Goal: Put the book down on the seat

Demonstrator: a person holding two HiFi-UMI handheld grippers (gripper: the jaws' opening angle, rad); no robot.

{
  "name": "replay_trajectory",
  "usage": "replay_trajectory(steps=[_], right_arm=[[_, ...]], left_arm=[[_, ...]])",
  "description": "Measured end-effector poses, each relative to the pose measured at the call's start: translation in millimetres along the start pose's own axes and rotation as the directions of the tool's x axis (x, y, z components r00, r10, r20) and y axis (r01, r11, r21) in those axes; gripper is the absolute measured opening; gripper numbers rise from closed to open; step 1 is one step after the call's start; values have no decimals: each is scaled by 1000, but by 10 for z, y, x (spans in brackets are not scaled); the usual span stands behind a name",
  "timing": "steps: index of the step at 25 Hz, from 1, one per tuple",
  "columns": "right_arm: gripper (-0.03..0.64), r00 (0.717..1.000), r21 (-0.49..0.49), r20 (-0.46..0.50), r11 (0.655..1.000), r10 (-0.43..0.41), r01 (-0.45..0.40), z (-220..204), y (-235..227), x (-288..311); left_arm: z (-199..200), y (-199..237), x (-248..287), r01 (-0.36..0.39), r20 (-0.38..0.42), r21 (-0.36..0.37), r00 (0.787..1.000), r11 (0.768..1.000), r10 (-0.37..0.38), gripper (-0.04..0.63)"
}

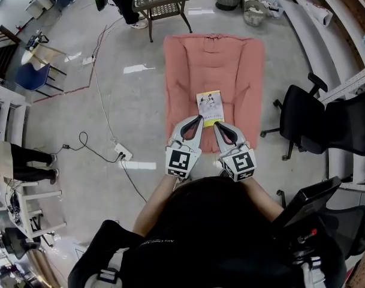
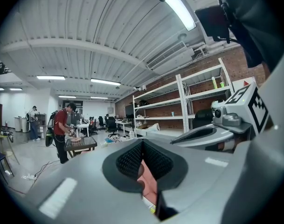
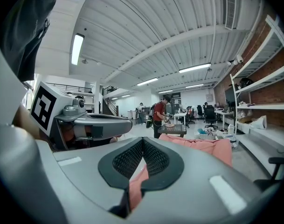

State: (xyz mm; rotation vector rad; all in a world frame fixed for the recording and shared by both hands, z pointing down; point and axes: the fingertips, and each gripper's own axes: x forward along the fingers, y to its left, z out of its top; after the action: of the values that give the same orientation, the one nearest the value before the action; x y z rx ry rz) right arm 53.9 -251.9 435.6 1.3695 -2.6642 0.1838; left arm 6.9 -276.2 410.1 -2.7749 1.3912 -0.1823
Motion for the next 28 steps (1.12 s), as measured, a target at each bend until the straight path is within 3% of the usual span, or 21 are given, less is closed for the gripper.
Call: replay_trajectory(steps=[11, 28], right_arm=[[11, 998, 17, -24, 998, -62, 62, -132, -129, -44], [11, 998, 6, -18, 998, -61, 61, -147, -157, -45]], left_arm=[[-72, 10, 21, -9, -12, -13, 1000, 1000, 9, 2], [-96, 14, 23, -3, -8, -10, 1000, 1000, 3, 2]])
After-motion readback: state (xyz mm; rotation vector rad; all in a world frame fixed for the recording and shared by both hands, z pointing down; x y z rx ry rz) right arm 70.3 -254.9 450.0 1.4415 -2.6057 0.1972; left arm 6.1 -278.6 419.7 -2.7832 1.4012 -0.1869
